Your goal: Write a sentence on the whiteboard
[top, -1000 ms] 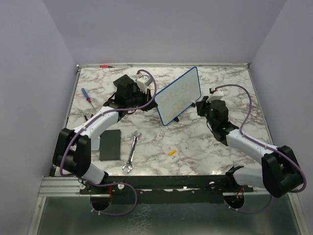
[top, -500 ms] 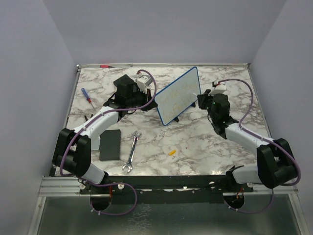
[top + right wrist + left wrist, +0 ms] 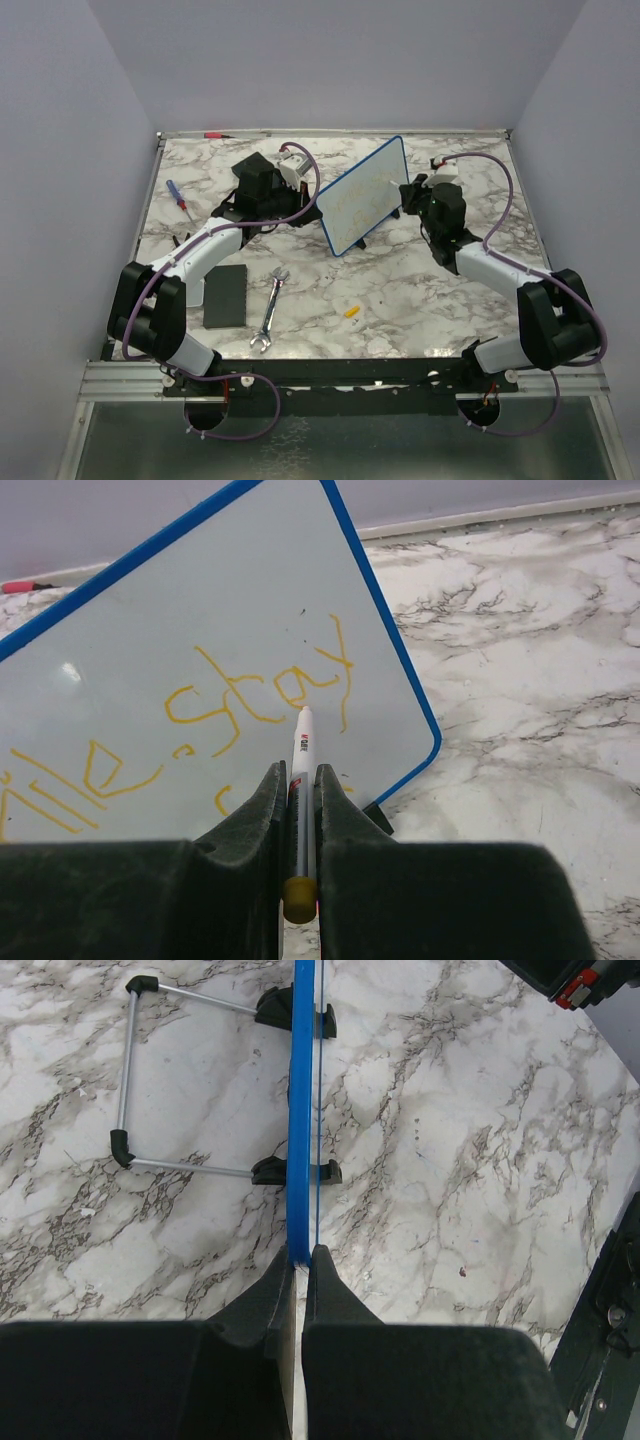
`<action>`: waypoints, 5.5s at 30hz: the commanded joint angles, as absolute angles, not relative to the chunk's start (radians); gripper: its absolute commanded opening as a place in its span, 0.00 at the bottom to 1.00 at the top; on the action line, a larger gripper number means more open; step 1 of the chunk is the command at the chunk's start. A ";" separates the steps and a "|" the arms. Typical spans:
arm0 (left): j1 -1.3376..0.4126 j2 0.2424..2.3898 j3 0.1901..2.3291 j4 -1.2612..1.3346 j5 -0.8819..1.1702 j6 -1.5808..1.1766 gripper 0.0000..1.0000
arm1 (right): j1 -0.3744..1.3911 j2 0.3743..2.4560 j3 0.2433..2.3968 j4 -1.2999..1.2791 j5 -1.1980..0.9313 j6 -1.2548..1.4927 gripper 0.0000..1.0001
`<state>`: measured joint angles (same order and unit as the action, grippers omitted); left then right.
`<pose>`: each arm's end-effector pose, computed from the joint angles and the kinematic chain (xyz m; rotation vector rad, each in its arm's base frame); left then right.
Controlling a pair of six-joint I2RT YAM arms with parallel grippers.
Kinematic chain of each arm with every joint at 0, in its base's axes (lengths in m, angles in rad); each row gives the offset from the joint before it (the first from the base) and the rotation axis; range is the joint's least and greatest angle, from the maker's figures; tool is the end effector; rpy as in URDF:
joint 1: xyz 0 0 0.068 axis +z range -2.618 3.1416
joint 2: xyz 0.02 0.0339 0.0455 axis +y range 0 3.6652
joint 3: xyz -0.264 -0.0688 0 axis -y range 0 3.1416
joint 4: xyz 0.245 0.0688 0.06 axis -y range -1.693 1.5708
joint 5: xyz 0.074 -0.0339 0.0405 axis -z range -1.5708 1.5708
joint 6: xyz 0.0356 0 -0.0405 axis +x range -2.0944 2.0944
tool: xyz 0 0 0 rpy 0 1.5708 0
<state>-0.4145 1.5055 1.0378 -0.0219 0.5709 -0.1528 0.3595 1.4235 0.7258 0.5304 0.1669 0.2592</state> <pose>0.3037 -0.1546 0.2712 0.6331 2.0095 -0.9332 0.2971 0.1053 0.2451 0.0357 1.7454 0.3094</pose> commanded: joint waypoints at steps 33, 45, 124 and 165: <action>-0.425 1.517 1.042 -0.075 0.563 -0.129 0.00 | 0.356 1.511 0.651 0.518 0.261 0.286 0.01; -0.425 1.515 1.042 -0.075 0.561 -0.128 0.00 | 0.355 1.370 0.661 0.519 0.279 0.260 0.01; -0.425 1.512 1.042 -0.074 0.564 -0.129 0.00 | 0.354 1.477 0.670 0.505 0.387 0.237 0.01; -0.425 1.512 1.040 -0.076 0.561 -0.126 0.00 | 0.337 1.579 0.726 0.570 0.332 0.256 0.01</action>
<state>-0.4149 1.5055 1.0386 -0.0242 0.5713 -0.1524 0.3447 1.5532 0.6937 0.5365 0.3492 0.2455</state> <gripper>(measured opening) 0.020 0.104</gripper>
